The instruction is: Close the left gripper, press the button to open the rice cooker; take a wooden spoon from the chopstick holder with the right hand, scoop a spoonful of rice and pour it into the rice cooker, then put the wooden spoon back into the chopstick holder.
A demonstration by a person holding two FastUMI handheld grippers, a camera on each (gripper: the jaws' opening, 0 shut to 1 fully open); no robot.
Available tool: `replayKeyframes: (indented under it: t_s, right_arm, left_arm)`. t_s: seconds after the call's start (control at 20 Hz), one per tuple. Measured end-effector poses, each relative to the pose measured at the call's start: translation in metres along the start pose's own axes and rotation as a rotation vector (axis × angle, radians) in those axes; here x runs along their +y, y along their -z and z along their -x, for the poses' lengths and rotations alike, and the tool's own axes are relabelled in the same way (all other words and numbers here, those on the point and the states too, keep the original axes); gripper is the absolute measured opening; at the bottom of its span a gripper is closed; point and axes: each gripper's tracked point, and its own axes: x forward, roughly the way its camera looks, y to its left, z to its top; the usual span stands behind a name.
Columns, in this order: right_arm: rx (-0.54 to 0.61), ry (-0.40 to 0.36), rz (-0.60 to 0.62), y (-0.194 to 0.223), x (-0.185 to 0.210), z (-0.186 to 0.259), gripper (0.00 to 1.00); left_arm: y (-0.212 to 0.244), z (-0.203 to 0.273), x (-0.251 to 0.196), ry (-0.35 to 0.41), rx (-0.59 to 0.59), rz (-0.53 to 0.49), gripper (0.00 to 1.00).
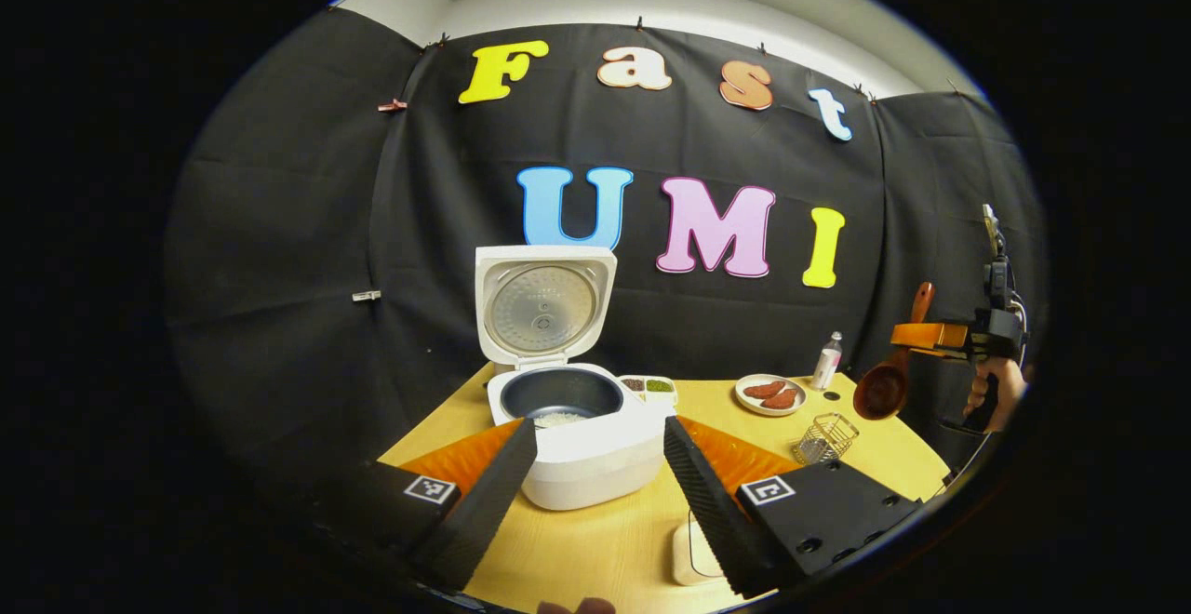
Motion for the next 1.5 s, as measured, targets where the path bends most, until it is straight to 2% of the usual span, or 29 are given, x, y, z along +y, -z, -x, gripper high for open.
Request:
replayKeyframes:
  t_s: [0.15,0.35,0.5,0.75,0.8,0.85,0.95,1.1,1.5]
  right_arm:
    - [0.046,-0.016,0.054,0.033,0.035,0.017,0.08]
    - [0.167,-0.017,0.158,0.105,0.058,0.031,0.08]
    - [0.262,0.012,0.293,0.156,0.057,0.035,0.08]
    - [0.390,0.064,0.508,0.216,0.056,0.031,0.08]
    - [0.416,0.074,0.553,0.227,0.057,0.030,0.13]
    - [0.441,0.082,0.596,0.237,0.057,0.030,0.08]
    - [0.488,0.113,0.631,0.258,0.051,0.029,0.08]
    - [0.522,0.139,0.503,0.278,0.057,0.033,0.09]
    - [0.534,0.151,-0.098,0.287,0.069,0.018,0.09]
  left_arm:
    - [-0.002,0.002,0.002,0.031,-0.007,-0.008,0.95]
    - [0.000,0.004,0.003,0.070,-0.003,-0.006,0.95]
    - [0.001,0.006,0.005,0.087,-0.002,-0.002,0.95]
    - [0.008,0.008,0.013,0.097,0.017,-0.003,0.95]
    - [0.008,0.008,0.015,0.093,0.018,-0.003,0.95]
    - [0.007,0.008,0.017,0.092,0.017,0.002,0.95]
    - [0.006,0.010,0.019,0.095,0.015,0.013,0.95]
    - [0.007,0.012,0.025,0.090,0.019,0.008,0.95]
    - [0.010,0.014,0.020,0.097,0.039,0.017,0.95]
